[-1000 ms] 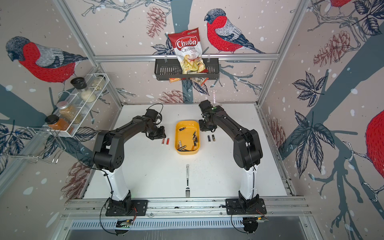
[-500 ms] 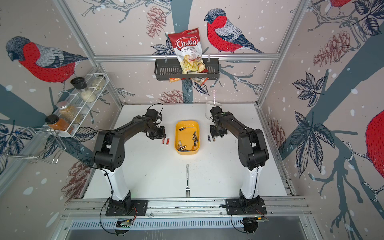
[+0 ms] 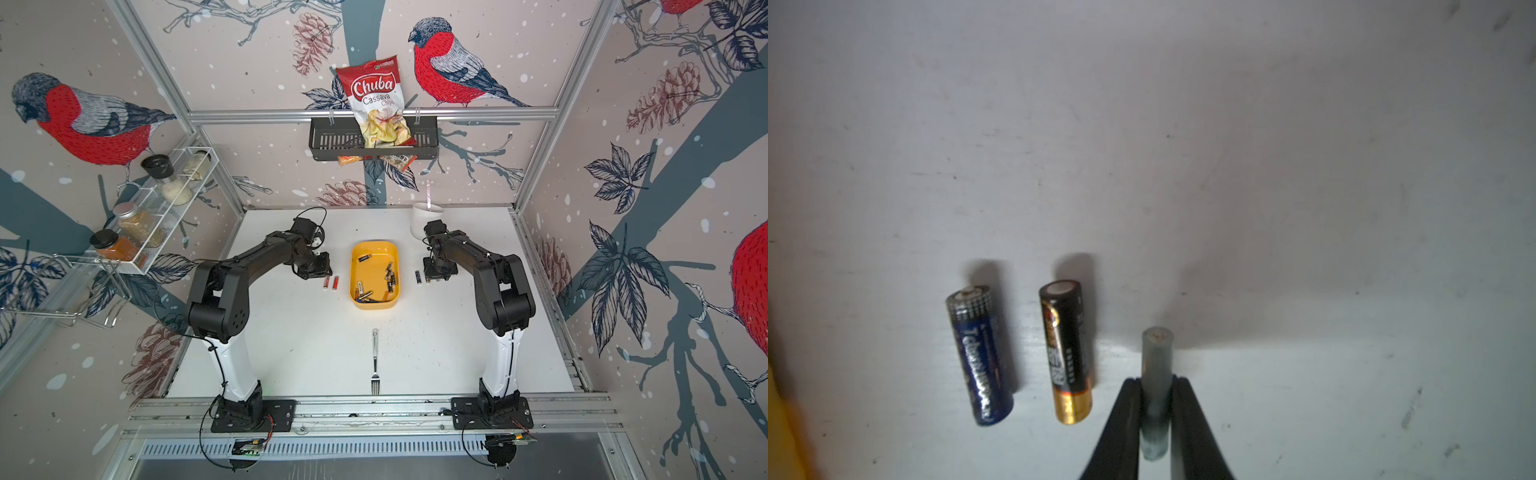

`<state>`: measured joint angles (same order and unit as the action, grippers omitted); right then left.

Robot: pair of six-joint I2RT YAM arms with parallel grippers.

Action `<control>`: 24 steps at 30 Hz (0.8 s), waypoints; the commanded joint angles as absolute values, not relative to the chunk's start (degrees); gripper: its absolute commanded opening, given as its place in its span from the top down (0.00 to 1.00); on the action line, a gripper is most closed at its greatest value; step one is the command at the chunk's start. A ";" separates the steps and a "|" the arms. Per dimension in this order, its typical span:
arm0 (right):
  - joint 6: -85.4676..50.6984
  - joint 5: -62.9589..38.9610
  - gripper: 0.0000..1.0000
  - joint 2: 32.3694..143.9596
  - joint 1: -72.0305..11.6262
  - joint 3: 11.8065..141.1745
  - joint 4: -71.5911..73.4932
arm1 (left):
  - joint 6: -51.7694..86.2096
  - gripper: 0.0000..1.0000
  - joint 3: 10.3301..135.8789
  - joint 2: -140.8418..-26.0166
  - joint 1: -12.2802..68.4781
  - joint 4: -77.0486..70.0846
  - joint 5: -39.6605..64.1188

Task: Take the batteries out of the storage box
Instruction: Place the battery at the center of the board.

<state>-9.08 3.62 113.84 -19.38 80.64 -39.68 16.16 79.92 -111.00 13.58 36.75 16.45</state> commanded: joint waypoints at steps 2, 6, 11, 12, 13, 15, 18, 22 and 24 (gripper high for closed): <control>-7.95 3.49 0.82 114.94 -18.74 80.86 -38.19 | 15.92 0.71 79.70 -110.59 13.52 37.85 16.61; -7.91 3.04 0.82 115.43 -18.43 80.86 -37.70 | 16.08 0.71 79.80 -110.48 13.49 37.81 16.59; -7.96 2.17 0.82 115.82 -18.63 80.51 -37.27 | 15.97 0.71 79.80 -110.49 13.49 37.89 16.58; -7.99 2.17 0.82 115.93 -18.63 80.59 -37.33 | 16.08 0.71 79.73 -110.48 13.53 37.83 16.57; -7.98 2.04 0.82 115.96 -18.72 80.60 -37.29 | 16.08 0.71 79.63 -110.42 13.53 37.80 16.61; -8.00 2.02 0.82 115.96 -18.88 80.68 -37.35 | 16.17 0.71 79.40 -110.39 13.49 37.70 16.60; -8.00 2.06 0.82 116.33 -18.93 80.77 -37.43 | 16.07 0.71 79.35 -110.40 13.51 37.71 16.54; -7.99 2.07 0.81 116.89 -18.98 80.52 -37.44 | 16.03 0.71 79.17 -110.22 13.48 37.63 16.57; -8.09 2.16 0.80 116.98 -18.98 80.51 -37.44 | 16.05 0.71 79.19 -110.05 13.53 37.78 16.52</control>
<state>-8.71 2.52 116.25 -18.79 80.66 -37.56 16.27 79.22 -110.69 13.58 36.75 16.45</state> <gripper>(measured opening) 0.200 0.286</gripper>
